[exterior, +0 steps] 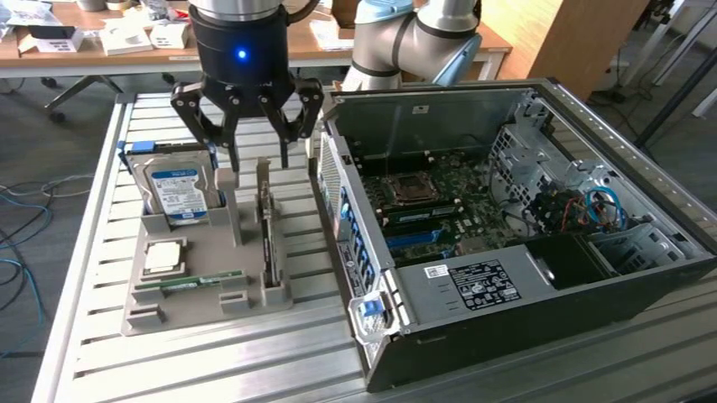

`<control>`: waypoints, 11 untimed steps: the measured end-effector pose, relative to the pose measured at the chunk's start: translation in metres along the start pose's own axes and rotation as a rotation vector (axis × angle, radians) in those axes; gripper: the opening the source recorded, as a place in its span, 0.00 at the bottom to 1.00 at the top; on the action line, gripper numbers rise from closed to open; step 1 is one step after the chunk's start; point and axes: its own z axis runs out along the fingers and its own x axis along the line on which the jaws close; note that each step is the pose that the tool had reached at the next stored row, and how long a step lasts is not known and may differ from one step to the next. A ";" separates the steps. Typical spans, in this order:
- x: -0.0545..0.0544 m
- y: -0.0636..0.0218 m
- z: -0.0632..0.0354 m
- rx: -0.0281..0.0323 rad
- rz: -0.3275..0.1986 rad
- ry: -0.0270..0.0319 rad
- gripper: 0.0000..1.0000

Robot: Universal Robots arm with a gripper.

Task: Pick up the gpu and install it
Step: 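Pick up the gpu and move the gpu toward the slot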

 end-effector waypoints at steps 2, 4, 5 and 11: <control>0.000 -0.0001 0.0014 -0.0001 0.000 0.0000 0.59; 0.000 -0.0001 0.0027 0.0000 0.000 0.0000 0.59; 0.000 -0.0002 0.0035 -0.0001 0.000 -0.0001 0.59; 0.000 -0.0002 0.0054 0.0000 0.000 0.0000 0.59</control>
